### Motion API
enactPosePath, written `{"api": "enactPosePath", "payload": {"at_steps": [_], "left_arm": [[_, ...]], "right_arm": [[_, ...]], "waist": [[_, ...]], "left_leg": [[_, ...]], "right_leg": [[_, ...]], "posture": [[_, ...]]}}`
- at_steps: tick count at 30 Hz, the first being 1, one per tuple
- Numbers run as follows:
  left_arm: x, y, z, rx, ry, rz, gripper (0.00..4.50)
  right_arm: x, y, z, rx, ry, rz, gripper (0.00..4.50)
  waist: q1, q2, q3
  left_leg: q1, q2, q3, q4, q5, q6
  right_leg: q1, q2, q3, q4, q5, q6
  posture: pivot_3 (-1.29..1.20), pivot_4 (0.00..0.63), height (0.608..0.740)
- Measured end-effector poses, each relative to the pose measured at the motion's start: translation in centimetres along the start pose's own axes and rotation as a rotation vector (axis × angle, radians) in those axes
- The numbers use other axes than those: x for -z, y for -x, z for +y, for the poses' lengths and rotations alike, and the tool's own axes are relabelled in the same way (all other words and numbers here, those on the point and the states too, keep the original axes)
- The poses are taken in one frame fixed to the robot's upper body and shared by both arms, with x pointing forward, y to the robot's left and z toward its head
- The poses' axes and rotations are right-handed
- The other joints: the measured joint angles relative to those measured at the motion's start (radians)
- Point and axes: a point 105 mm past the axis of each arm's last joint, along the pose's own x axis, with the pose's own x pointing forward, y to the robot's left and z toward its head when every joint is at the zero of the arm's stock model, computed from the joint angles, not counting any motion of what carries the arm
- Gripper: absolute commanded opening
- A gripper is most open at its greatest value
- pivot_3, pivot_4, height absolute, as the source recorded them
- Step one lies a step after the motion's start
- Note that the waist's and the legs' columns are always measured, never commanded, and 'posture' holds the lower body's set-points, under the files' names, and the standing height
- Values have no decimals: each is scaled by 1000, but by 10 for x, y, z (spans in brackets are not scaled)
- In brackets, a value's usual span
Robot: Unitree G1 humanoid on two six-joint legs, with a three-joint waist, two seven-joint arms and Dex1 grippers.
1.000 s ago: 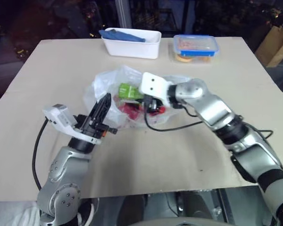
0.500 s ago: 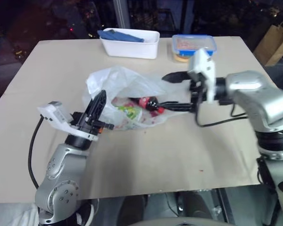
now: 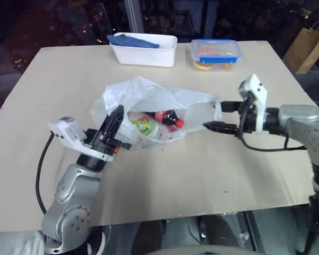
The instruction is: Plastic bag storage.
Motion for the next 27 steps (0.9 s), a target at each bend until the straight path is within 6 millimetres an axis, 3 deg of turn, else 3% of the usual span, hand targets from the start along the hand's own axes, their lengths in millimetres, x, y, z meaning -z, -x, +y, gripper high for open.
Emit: {"api": "enactPosePath", "payload": {"at_steps": [6, 7, 9, 13, 16, 18, 21, 22, 27], "left_arm": [[-1, -1, 0, 4, -11, 2, 0], [-1, -2, 1, 4, -13, 3, 0], [-1, -9, 4, 16, -35, 14, 0], [-8, -32, 15, 47, -101, 36, 0], [-26, -63, 26, 62, -148, 8, 0], [-56, -98, 31, 85, -190, -54, 0], [-107, -132, 24, 131, -226, -160, 0], [-135, -143, 22, 155, -241, -210, 0], [-162, -158, 23, 201, -246, -239, 0]], "right_arm": [[-16, 1, 2, -11, -10, -61, 1334], [-16, 2, 1, -5, -14, -64, 704], [-19, 8, -6, 8, -42, -84, 71], [-35, 20, -24, 70, -44, -121, 71], [-52, 29, -44, 146, -16, -147, 71], [-71, 39, -59, 201, 1, -182, 71], [-101, 53, -67, 239, 33, -247, 71], [-117, 64, -71, 259, 42, -285, 71], [-136, 85, -80, 294, 40, -347, 71]], "waist": [[5, 0, 0], [5, 0, 0], [7, 0, 0], [9, 0, 0], [12, -1, 1], [18, -2, 4], [19, -2, 4], [18, -2, 4], [19, -2, 4]], "left_leg": [[-1, 0, -1, 0, 0, 0], [-1, 0, -1, 0, 0, 0], [-1, 0, -1, 0, 0, 0], [0, 0, -1, 0, 0, 0], [-1, -1, -1, 1, 0, 0], [-5, -1, -2, 2, 1, 0], [-16, -1, -4, 6, 1, -1], [-18, -2, -3, 4, 3, -4], [-23, -3, -3, -8, 3, -5]], "right_leg": [[0, 0, -1, -1, 0, 0], [0, 0, -1, -1, 0, 0], [0, 0, -1, -1, 0, 0], [0, 0, -1, 0, 0, 0], [0, 0, -2, 0, 0, 0], [-3, 1, -2, 0, 0, 0], [-11, 0, -4, -1, 0, 1], [-14, -1, -4, -2, 0, 1], [-18, -4, -6, -11, 0, 1]], "posture": [[0, 150, 740], [0, 150, 740], [0, 150, 740], [0, 150, 740], [0, 150, 740], [0, 150, 740], [0, 150, 740], [0, 150, 740], [0, 150, 740]]}}
